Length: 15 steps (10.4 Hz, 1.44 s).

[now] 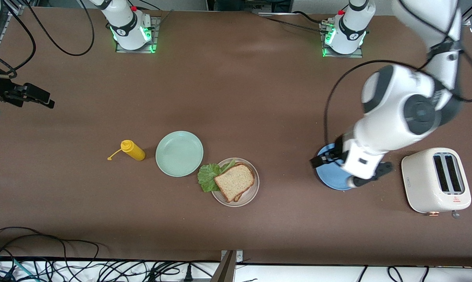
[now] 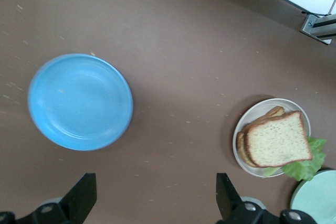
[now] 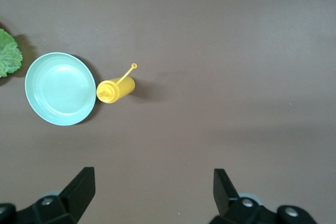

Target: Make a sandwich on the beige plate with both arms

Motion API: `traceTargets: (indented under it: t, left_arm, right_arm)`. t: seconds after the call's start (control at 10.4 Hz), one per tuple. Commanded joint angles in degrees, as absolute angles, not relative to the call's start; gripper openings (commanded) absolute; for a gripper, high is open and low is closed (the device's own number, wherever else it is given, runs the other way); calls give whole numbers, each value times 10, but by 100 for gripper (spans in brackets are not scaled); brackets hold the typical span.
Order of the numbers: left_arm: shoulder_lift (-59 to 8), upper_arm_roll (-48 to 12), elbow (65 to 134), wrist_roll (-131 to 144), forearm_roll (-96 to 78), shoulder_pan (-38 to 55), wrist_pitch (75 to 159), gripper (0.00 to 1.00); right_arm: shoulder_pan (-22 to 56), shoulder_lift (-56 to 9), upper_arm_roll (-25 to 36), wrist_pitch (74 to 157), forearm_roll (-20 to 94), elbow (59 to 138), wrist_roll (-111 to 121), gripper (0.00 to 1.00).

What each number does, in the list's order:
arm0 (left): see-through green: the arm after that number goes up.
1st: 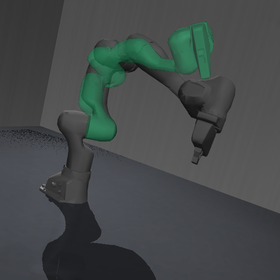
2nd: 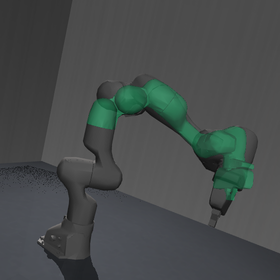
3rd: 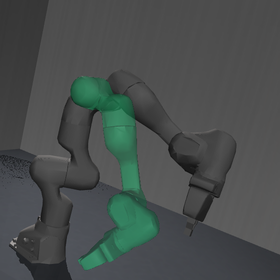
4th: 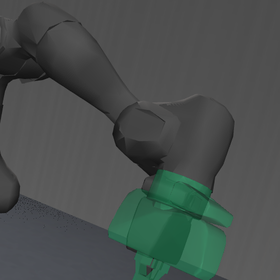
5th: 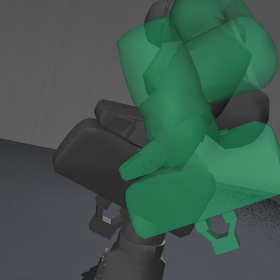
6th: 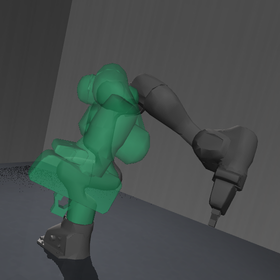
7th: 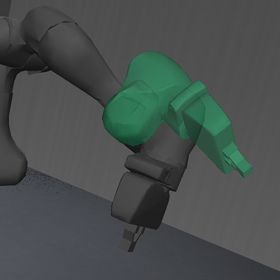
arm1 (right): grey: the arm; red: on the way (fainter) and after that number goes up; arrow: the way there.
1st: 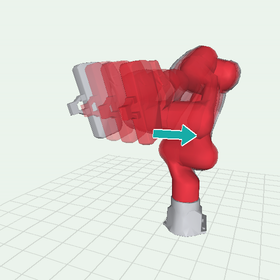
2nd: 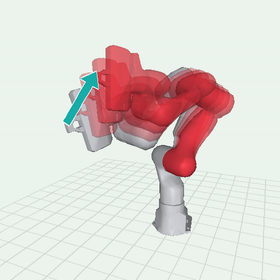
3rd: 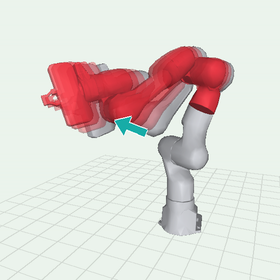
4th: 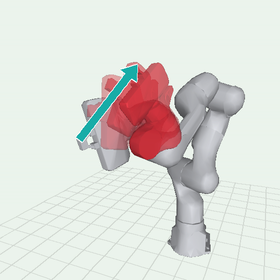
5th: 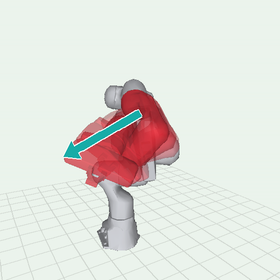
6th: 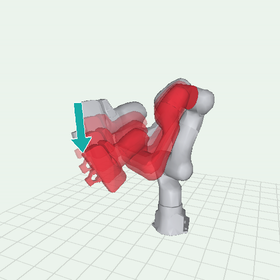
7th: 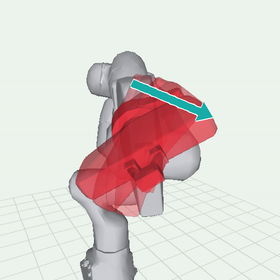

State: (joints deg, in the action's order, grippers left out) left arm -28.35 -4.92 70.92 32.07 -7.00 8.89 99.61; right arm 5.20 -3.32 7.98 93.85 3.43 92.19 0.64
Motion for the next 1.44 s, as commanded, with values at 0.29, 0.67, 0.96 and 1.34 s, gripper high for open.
traceTargets:
  t: [0.29, 0.67, 0.96, 1.34]
  left_arm:
    - [-221, -55, 727, 167, 81, 25, 947, 100]
    - [-225, -57, 734, 122, 54, -18, 951, 100]
    - [-226, -57, 734, 107, 54, -22, 951, 100]
    - [-226, -58, 736, 107, 54, -20, 951, 100]
  right_arm:
    - [33, -27, 64, 898, 33, 906, -3, 100]
    - [33, -32, 66, 922, 33, 905, -3, 100]
    - [33, -32, 64, 924, 33, 905, -1, 100]
    - [33, -31, 64, 925, 33, 905, 1, 100]
